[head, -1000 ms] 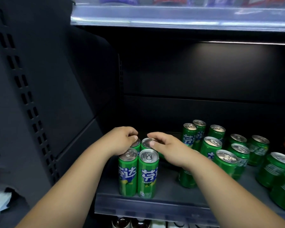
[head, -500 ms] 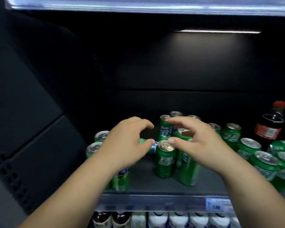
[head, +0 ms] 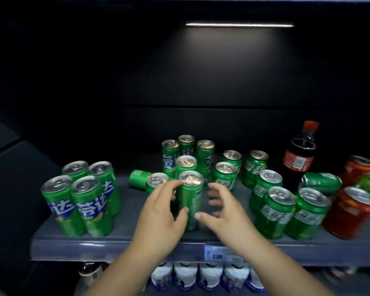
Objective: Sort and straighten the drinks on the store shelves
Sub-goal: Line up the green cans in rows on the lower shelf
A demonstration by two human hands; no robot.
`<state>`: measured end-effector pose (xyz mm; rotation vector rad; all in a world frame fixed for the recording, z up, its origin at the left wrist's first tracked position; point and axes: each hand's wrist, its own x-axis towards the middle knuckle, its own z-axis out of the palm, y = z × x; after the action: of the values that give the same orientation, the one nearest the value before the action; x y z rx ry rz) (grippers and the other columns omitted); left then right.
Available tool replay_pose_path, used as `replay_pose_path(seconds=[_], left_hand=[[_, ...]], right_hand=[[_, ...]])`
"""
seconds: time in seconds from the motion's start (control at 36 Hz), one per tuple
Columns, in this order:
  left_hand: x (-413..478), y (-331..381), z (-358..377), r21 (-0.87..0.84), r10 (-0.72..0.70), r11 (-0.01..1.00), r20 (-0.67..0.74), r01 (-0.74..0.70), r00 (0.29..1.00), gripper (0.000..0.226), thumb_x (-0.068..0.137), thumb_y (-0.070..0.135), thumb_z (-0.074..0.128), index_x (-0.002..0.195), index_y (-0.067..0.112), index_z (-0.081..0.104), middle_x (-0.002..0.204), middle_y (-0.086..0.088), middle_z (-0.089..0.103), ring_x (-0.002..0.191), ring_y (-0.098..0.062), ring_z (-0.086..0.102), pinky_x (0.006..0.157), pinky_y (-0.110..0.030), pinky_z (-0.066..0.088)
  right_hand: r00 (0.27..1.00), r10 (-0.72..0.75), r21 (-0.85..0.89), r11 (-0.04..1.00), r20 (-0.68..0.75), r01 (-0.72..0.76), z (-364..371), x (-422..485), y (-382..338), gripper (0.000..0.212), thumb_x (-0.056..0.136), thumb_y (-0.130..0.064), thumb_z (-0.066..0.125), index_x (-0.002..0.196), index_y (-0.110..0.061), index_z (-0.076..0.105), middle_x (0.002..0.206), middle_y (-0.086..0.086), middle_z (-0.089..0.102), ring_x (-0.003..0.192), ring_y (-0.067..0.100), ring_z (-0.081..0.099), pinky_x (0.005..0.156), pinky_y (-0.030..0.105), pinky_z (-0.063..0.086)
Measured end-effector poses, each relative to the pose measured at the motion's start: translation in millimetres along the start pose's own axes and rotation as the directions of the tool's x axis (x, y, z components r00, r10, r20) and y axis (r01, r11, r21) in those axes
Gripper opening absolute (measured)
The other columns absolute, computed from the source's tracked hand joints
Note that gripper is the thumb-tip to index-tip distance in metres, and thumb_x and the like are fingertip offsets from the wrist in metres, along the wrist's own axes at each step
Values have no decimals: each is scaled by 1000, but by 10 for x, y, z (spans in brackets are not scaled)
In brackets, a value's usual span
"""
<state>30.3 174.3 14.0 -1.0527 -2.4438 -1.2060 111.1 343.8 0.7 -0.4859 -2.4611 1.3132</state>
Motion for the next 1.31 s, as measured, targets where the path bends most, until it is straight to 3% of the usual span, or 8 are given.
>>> replay_pose_path(seconds=[0.08, 0.14, 0.19, 0.33, 0.72, 0.94, 1.11, 1.31], left_hand=[[-87, 7, 119, -97, -111, 990, -112, 101, 987, 54, 82, 16, 73, 122, 42, 47, 110, 26, 43, 100, 6, 48, 73, -18, 43], [-143, -45, 147, -107, -175, 982, -214, 155, 961, 55, 80, 15, 75, 119, 40, 45, 110, 25, 41, 101, 7, 47, 76, -27, 47], [-177, -128, 148, -135, -287, 956, -272, 259, 918, 58, 80, 15, 77, 121, 35, 42, 109, 18, 40, 101, 4, 47, 83, -34, 50], [-79, -449, 93, -145, -486, 870, -88, 472, 869, 87, 76, 20, 84, 146, 28, 34, 134, 5, 50, 122, -12, 52, 104, -38, 46], [280, -451, 286, -230, -466, 851, 78, 471, 881, 69, 74, 14, 87, 131, 28, 51, 112, 7, 70, 95, -3, 69, 87, -24, 54], [552, -363, 620, -215, -441, 869, 76, 446, 895, 57, 70, 12, 87, 104, 38, 51, 105, 5, 72, 90, -6, 71, 88, -38, 58], [753, -388, 814, -191, -402, 894, 59, 406, 914, 58, 68, 20, 89, 106, 36, 48, 102, 4, 70, 91, -12, 70, 87, -43, 57], [686, -344, 749, -243, -395, 873, 157, 423, 905, 65, 79, 6, 81, 130, 29, 47, 113, 3, 60, 105, -15, 61, 91, -28, 48]], right_hand=[[999, -20, 70, 997, 36, 18, 119, 94, 74, 76, 76, -33, 87, 135, -40, 40, 129, -21, 55, 117, -4, 54, 99, 33, 53], [998, -41, 108, 994, 57, 34, 183, 146, 67, 73, 76, -27, 87, 134, -32, 44, 124, -22, 58, 112, -8, 57, 96, 21, 52], [996, -47, 125, 992, 81, 37, 240, 194, 56, 69, 77, -28, 86, 134, -30, 46, 124, -17, 63, 111, -4, 60, 96, 25, 53], [995, -35, 128, 992, 95, 23, 299, 242, 61, 71, 78, -35, 82, 138, -31, 44, 124, -8, 65, 111, 8, 64, 96, 39, 55], [999, -1, 146, 989, 43, -5, 2, 71, 283, 67, 83, -33, 79, 138, -39, 43, 126, -14, 64, 112, 4, 63, 97, 36, 55], [999, 39, 157, 987, 22, -41, -148, -17, 405, 74, 77, -45, 77, 141, -42, 40, 127, -16, 63, 113, 3, 62, 99, 37, 54], [999, 43, 122, 992, -17, -41, -213, -60, 454, 86, 65, -64, 69, 144, -42, 41, 132, -19, 59, 119, 3, 58, 104, 38, 49], [999, 39, 178, 983, 27, -43, -177, -11, 435, 66, 86, -26, 77, 134, -44, 35, 130, -24, 55, 119, -9, 52, 110, 32, 45]])
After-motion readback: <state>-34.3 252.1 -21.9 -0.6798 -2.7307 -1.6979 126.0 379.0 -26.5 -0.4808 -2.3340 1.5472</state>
